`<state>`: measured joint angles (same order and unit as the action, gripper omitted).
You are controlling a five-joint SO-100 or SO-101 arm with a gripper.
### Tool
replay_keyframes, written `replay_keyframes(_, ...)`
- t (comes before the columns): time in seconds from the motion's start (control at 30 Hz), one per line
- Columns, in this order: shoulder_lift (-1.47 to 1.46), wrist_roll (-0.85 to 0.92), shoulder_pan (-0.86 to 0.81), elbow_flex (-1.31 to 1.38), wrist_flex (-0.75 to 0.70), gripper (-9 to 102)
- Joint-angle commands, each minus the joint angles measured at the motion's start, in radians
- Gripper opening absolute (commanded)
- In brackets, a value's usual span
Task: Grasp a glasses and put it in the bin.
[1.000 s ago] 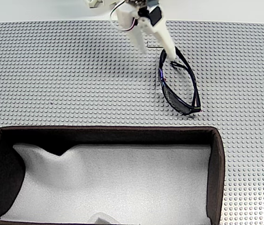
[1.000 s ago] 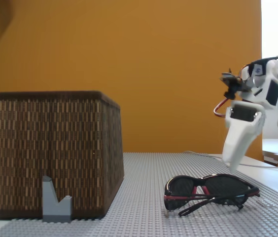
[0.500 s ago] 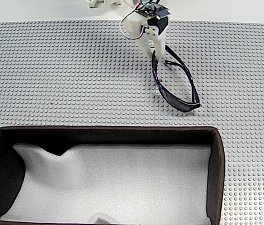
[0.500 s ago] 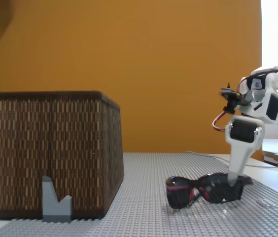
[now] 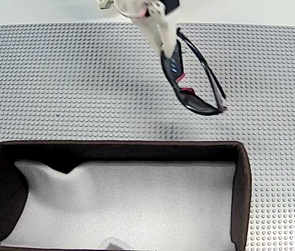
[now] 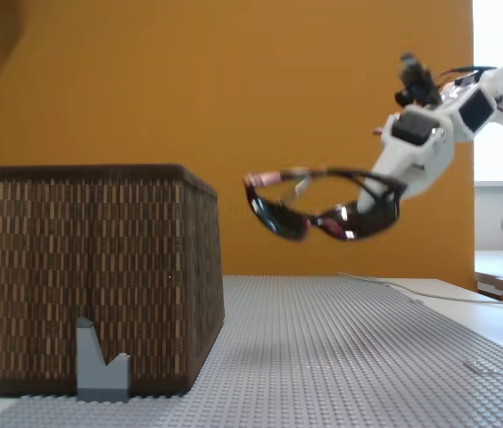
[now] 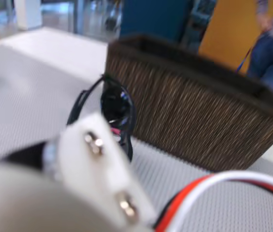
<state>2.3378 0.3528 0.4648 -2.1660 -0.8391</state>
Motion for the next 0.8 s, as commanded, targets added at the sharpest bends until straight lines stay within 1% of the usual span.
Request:
replay_keyframes(0.0, 0.066, 0.032, -0.044, 0.072, 0.037, -1)
replay_keyframes(0.17, -0.006, 0.015, -0.086, 0.152, 0.11, 0)
replay_keyframes(0.37, -0.242, -0.032, -0.115, 0.411, 0.144, 0)
replay_keyframes(0.5, -0.439, -0.06, -0.15, 0.637, 0.101, 0)
replay_keyframes(0.77, -0.887, -0.137, -0.222, 1.129, -0.057, 0)
